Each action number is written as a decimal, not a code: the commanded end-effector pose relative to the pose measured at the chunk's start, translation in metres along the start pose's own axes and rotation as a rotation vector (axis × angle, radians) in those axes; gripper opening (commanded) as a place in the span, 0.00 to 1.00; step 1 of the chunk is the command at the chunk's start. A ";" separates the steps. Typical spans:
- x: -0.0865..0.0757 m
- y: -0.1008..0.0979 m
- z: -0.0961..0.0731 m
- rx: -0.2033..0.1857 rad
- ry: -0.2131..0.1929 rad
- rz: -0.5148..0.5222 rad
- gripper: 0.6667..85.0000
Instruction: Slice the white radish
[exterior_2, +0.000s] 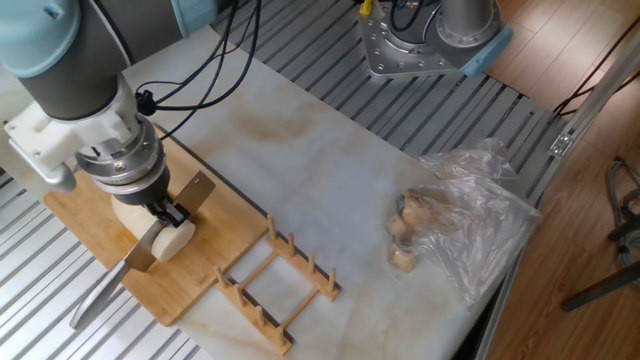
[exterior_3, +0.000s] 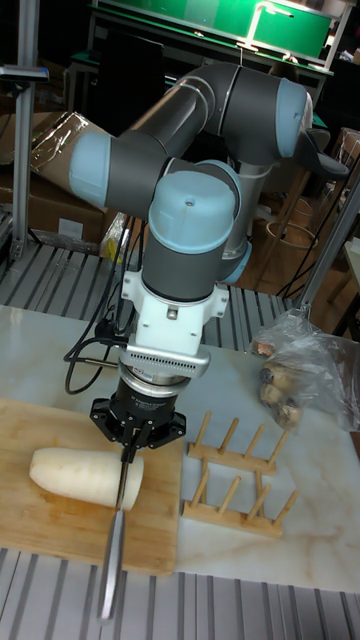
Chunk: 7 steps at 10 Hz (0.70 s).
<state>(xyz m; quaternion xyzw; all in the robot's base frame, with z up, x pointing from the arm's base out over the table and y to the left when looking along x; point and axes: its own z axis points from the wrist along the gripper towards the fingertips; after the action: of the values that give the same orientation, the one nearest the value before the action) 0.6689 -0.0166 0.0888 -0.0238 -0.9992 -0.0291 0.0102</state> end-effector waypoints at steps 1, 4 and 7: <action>0.005 0.001 -0.002 -0.011 0.009 -0.003 0.01; 0.002 0.000 0.000 -0.015 0.014 -0.021 0.02; -0.001 -0.004 -0.006 -0.023 0.017 -0.060 0.17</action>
<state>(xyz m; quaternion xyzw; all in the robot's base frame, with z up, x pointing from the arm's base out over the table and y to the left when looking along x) 0.6674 -0.0201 0.0903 -0.0035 -0.9993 -0.0326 0.0178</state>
